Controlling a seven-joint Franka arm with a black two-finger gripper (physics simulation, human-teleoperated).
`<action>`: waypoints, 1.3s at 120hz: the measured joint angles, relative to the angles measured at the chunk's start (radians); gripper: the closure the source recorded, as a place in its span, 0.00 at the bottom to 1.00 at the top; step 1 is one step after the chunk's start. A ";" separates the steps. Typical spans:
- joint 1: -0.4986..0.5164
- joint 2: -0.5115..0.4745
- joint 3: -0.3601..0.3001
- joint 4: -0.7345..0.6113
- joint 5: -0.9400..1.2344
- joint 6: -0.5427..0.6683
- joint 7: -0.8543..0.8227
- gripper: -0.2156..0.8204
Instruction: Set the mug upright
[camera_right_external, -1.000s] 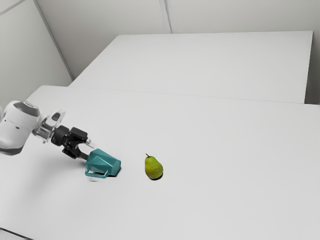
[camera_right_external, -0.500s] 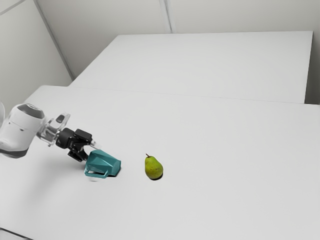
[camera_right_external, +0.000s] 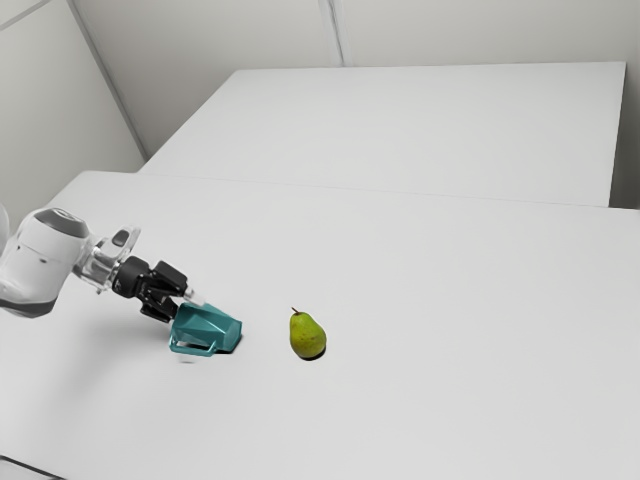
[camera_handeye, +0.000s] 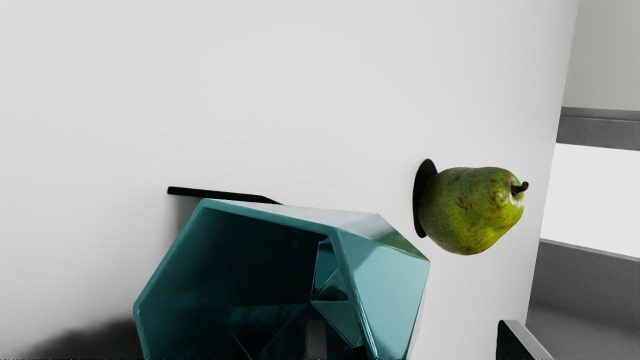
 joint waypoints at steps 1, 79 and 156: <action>0.000 0.000 0.000 0.000 0.000 0.000 0.000 0.51; 0.000 -0.011 0.000 -0.010 0.002 0.008 -0.002 0.89; -0.033 -0.111 -0.077 0.155 0.107 0.002 -0.027 0.96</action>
